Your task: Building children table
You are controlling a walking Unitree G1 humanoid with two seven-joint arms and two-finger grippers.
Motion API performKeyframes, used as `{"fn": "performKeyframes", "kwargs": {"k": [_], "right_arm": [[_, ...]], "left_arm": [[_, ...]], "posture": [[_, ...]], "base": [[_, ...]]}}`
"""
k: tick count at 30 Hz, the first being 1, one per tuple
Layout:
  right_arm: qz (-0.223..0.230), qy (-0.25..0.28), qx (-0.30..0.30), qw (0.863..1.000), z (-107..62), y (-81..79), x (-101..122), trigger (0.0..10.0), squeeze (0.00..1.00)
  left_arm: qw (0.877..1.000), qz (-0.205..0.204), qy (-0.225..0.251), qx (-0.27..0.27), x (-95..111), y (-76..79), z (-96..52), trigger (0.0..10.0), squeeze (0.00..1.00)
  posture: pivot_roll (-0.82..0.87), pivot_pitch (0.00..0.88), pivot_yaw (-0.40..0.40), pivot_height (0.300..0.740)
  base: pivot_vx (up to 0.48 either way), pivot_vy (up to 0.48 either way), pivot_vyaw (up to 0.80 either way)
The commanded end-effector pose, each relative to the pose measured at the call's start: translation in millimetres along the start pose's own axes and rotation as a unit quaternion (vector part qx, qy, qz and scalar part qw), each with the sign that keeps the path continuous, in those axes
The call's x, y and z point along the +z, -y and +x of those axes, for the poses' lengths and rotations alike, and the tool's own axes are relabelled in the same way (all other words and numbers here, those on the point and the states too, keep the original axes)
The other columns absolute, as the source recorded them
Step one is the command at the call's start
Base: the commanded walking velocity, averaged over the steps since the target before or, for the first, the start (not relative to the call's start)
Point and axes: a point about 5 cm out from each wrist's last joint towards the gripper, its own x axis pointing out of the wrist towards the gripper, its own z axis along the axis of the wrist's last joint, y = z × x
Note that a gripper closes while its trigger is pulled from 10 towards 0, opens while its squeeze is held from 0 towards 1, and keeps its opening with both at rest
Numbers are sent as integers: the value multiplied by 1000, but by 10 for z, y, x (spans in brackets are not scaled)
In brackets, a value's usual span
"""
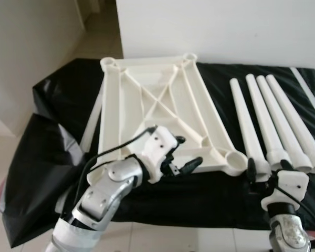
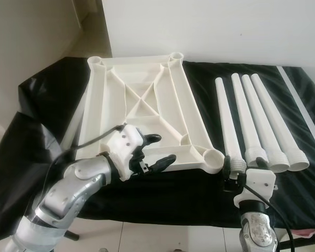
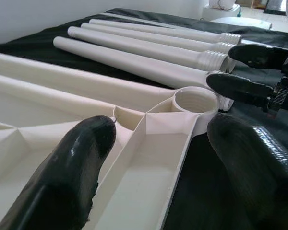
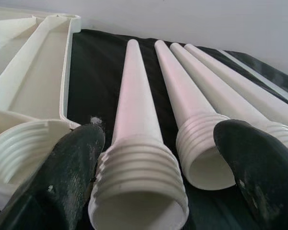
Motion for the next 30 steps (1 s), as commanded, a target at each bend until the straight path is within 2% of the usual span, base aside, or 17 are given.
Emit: {"fn": "performKeyframes", "kwargs": {"k": [1,8,17,30], "right_arm": [[2,-4,-1,1000,-31,18,-29,10000,0],[-5,15,-18,1000,-53,120,32,10000,0],[-10,13,-29,999,-39,192,41,10000,0],[12,-21,-5,1000,-35,142,-80,10000,0]], "left_arm": [[999,9,-7,-44,-24,48,7,10000,0],[999,15,-8,-42,-25,59,20,10000,0],[999,17,-9,-45,-34,68,25,10000,0],[999,17,-10,-43,-28,68,29,10000,0]], "posture": [[-70,100,-1,740],[-79,104,-2,740],[-84,106,0,740],[-80,103,0,740]], "base": [[0,0,0],[0,0,0],[0,0,0],[0,0,0]]}}
